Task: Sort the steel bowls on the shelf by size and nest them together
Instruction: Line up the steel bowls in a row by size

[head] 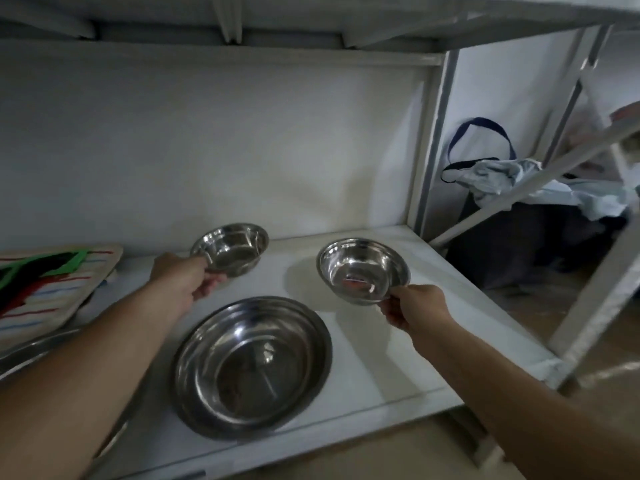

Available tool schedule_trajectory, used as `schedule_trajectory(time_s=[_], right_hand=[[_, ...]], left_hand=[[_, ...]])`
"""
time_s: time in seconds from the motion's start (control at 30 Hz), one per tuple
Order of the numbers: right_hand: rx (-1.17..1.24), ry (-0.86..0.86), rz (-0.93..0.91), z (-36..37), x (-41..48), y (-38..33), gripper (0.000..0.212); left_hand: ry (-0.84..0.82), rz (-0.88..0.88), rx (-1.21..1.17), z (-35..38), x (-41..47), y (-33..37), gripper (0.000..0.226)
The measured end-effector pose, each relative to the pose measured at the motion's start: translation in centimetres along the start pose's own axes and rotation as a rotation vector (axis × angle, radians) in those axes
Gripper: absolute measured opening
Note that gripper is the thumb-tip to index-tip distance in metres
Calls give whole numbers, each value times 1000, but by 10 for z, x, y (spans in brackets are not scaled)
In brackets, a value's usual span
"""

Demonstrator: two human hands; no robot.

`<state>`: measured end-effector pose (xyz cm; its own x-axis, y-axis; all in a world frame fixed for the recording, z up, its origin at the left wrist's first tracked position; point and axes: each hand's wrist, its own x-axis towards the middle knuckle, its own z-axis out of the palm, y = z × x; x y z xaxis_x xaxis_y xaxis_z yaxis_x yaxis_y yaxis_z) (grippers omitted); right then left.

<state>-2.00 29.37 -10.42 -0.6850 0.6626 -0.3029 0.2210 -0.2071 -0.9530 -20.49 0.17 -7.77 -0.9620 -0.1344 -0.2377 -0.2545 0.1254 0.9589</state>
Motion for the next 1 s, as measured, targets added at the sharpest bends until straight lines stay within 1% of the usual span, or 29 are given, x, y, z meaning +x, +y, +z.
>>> schedule_trajectory(time_s=[0.03,0.1,0.2,0.3,0.47,0.53,0.67,0.77,0.87,0.93,1.0], right_hand=[[-15,-2,10,-13,-15,6,20],[-42,-1,20,-33,-38,21,18],[-63,-5,18,-48,-56,43,12],[-99,22,41,-52,-60,58,18],[-64,69,79,-58,-67,65,34],[7,112,85,-68,-76,64,39],[142,174,98,-89,-92,66,24],[256,199,111,-101,-99,72,18],[296,229,147,-113,-101,79,24],[275,229,153,-119,-100,86,31],[264,226,131,-126,-99,92,30]], left_hand=[[-10,15,-4,-2,-13,5,14],[-42,36,-17,-4,-42,14,20],[-82,47,-35,-2,-79,18,25],[-88,54,-32,4,-106,16,18],[-112,81,27,25,-146,17,19],[-140,102,41,47,-160,19,17],[-246,132,67,120,-199,22,17],[-347,97,78,185,-235,13,19],[-383,58,120,240,-263,-3,26],[-403,21,142,263,-277,-12,25],[-409,-16,145,278,-285,-20,22]])
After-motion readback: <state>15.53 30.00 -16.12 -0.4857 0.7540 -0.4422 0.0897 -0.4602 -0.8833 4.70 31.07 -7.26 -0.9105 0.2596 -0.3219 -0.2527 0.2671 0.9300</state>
